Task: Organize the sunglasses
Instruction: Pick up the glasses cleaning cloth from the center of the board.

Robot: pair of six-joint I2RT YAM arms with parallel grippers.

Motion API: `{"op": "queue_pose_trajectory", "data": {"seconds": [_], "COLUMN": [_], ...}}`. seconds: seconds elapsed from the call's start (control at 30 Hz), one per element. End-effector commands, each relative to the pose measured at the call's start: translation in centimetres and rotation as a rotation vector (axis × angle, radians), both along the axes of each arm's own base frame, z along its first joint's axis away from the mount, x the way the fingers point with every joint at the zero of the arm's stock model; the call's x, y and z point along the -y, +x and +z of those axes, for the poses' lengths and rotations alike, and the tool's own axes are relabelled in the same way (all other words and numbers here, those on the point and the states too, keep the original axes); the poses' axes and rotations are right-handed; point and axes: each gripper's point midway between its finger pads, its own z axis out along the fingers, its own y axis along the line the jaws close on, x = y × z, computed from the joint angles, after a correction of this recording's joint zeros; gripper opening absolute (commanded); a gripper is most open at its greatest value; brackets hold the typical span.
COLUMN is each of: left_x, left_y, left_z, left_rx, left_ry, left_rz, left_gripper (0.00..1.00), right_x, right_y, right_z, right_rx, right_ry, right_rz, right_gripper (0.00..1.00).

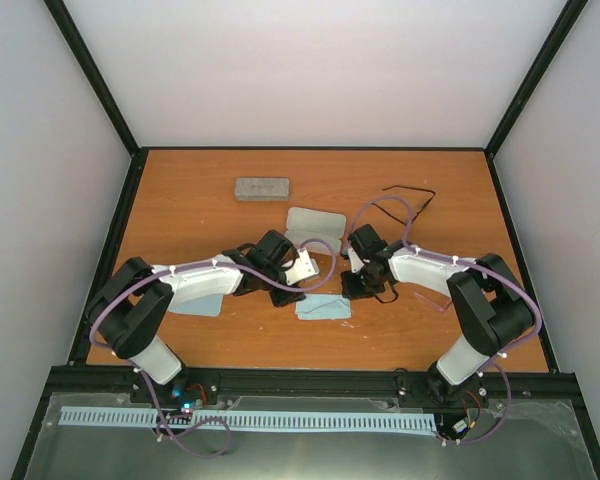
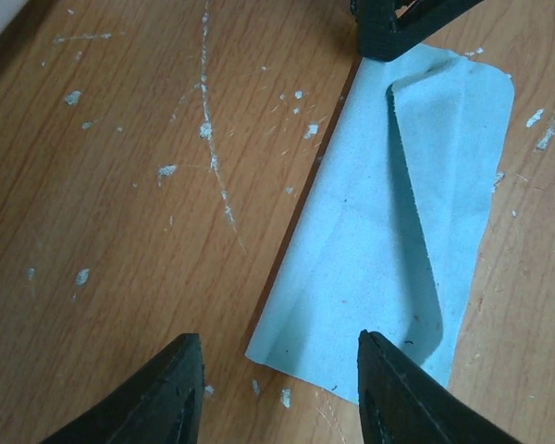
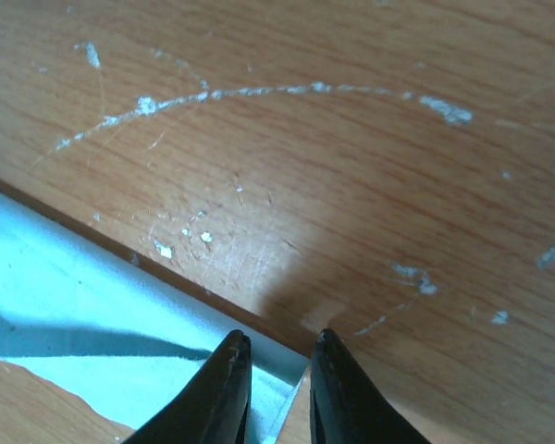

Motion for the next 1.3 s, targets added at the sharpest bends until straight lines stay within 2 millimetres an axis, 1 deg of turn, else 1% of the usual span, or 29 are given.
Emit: {"op": "queue_pose_trajectory", "data": {"seconds": [0.0,0.13,0.2,0.33,0.4,0.7,0.8,0.87,0.93,0.97,1.0,1.03,1.17,1.27], "left_x": [0.7,0.7,0.7,0.6,0.6,0.7,0.7,0.5,0.5,0.4,0.4,0.4,0.4,0.4], "left_y": [0.6,0.6,0.6,0.5,0.6,0.9,0.7,0.6,0.4,0.3,0.1,-0.1,-0.5,-0.1], "left_z": [0.2,-0.6,-0.8,-1.2,-1.5,-2.6,-3.0,-3.3,-3.6,-3.6,-3.7,-3.7,-3.1,-2.4], "left_rx": [-0.019,-0.036,-0.041,-0.047,-0.045,-0.053,-0.058,-0.065,-0.073,-0.078,-0.082,-0.088,-0.091,-0.069], "left_ry": [-0.011,0.005,0.006,0.013,0.017,0.031,0.037,0.042,0.043,0.043,0.043,0.044,0.029,0.024], "left_rz": [0.002,0.005,0.005,0.003,0.005,0.007,0.003,0.002,-0.003,-0.007,-0.013,-0.016,-0.028,-0.026], "left_gripper": [0.48,0.48,0.48,0.46,0.44,0.31,0.24,0.22,0.16,0.1,0.03,0.01,0.0,0.0], "right_x": [0.7,0.8,0.9,1.0,1.0,1.0,0.9,0.9,0.8,0.8,0.7,0.7,0.4,0.3], "right_y": [-2.0,-2.4,-2.5,-2.7,-2.7,-2.8,-2.7,-2.8,-2.7,-2.8,-2.7,-2.8,-2.4,-2.2], "right_z": [-2.2,-2.5,-2.6,-2.6,-2.6,-2.7,-2.6,-2.7,-2.7,-2.7,-2.7,-2.6,-2.2,-1.9], "right_rx": [-0.076,-0.09,-0.091,-0.092,-0.092,-0.091,-0.09,-0.094,-0.094,-0.094,-0.093,-0.092,-0.076,-0.06], "right_ry": [-0.056,-0.06,-0.063,-0.062,-0.062,-0.059,-0.055,-0.054,-0.052,-0.051,-0.048,-0.045,-0.026,-0.018], "right_rz": [0.015,0.017,0.019,0.016,0.015,0.016,0.015,0.014,0.013,0.015,0.015,0.014,0.005,0.002], "right_gripper": [0.17,0.06,0.03,0.03,0.03,0.03,0.03,0.03,0.03,0.03,0.03,0.03,0.03,0.03]}}
